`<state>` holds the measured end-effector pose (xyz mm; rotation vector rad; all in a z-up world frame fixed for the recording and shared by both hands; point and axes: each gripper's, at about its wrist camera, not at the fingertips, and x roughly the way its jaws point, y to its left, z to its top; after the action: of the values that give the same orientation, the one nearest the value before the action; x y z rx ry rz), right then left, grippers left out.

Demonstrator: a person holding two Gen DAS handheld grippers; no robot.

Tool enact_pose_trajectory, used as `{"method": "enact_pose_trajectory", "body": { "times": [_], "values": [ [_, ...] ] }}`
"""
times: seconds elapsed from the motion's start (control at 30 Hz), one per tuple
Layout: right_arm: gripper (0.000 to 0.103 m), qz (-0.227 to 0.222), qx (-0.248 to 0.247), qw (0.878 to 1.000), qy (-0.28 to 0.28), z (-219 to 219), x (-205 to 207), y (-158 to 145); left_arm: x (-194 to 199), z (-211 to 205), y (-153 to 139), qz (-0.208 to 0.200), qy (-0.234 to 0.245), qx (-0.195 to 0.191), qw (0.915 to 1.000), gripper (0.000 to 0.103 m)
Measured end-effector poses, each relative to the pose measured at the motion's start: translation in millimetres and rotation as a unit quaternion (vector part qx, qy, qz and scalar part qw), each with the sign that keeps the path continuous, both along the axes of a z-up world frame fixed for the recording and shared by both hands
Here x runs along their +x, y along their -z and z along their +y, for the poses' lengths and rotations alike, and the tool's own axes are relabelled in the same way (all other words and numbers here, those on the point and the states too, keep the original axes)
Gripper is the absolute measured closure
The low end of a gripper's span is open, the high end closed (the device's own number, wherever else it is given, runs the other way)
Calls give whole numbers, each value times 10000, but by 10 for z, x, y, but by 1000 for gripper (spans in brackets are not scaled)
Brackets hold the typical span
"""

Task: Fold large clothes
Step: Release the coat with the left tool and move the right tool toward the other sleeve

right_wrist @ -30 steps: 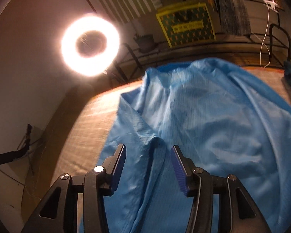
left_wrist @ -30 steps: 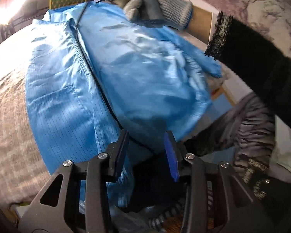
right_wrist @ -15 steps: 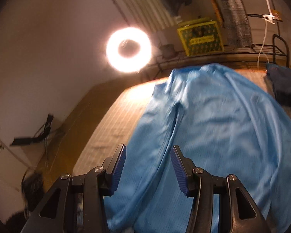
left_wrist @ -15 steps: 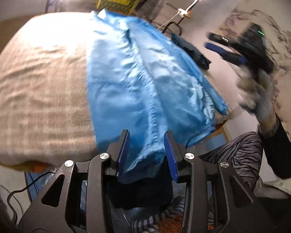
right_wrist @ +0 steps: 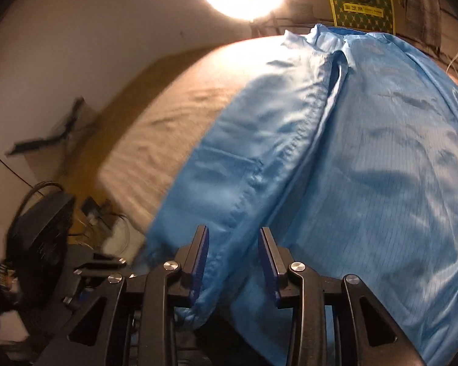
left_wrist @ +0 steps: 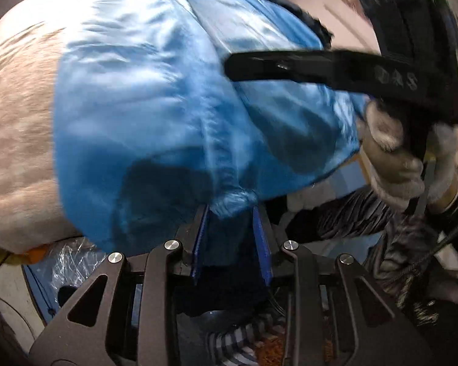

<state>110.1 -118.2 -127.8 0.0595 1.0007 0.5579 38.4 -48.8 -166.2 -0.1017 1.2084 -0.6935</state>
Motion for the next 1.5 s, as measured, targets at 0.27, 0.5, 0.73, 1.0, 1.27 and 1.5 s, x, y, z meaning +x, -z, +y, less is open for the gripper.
{"method": "enact_pose_trajectory", "body": {
  "times": [0.27,0.5,0.73,1.0,1.27,1.5],
  "values": [
    [65,64,-114,9997,193,-221,-91,81,-171,458,-341,-324,-493,-373,9976,74],
    [41,146,-138,9993,306,-71,12,193,-18,905,-279,-197,-1504,-378,9877,74],
    [96,750,519,9953,315,-154,77,407,25,785,-256,-242,-1373,-251,9899,74],
    [81,2,-394,9992,116,-38,-63,294,11,416,-265,-293,-913,-104,9953,74],
    [59,-499,128,9948,882,-668,-329,-173,192,167,-591,-990,-1066,-60,9893,74],
    [59,-906,108,9818,1667,-1333,-541,-374,350,-205,-756,-1430,-854,-49,9860,66]
  ]
}}
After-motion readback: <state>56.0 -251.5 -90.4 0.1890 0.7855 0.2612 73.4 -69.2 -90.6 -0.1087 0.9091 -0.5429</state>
